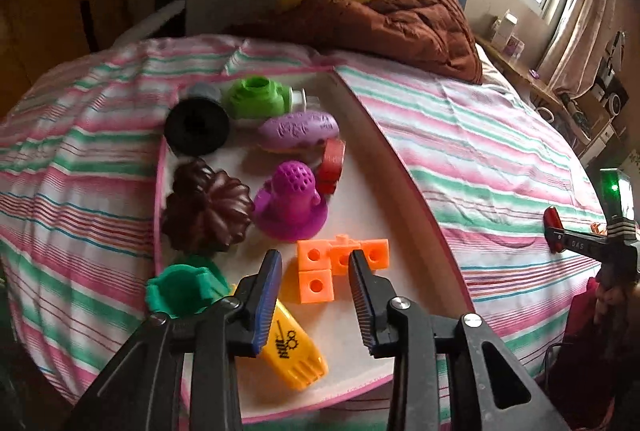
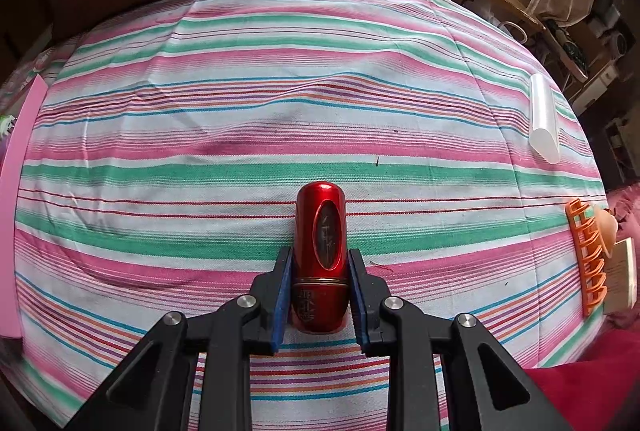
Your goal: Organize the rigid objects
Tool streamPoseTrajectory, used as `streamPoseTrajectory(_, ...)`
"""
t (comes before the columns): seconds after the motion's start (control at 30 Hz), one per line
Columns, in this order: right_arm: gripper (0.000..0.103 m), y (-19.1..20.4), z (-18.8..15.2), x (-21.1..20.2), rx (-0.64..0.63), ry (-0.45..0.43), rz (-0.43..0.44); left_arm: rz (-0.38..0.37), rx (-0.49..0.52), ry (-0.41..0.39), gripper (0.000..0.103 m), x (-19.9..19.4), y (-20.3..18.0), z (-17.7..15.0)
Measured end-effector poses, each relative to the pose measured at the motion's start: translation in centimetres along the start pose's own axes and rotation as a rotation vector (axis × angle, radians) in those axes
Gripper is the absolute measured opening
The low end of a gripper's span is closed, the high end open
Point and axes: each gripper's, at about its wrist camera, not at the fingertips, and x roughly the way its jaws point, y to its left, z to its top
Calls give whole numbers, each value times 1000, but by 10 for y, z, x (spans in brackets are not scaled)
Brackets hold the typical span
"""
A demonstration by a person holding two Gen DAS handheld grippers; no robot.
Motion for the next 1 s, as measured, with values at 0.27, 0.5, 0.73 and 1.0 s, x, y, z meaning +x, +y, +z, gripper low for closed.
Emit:
streamPoseTrajectory(0.27, 26, 3, -1, -2, -3, 1, 18, 76, -4, -108, 38, -43, 10, 0)
streamPoseTrajectory(0.5, 26, 11, -3, -5, -24, 18, 59, 128, -33, -145, 39, -60, 23, -3)
streamPoseTrajectory(0.73, 26, 55, -9, -28, -99, -16, 191, 164, -64, -157, 39, -67, 36, -9)
streamPoseTrajectory(1.0, 26, 138, -11, -87, -252, -149, 402, 193, -91, -153, 39, -70, 47, -16)
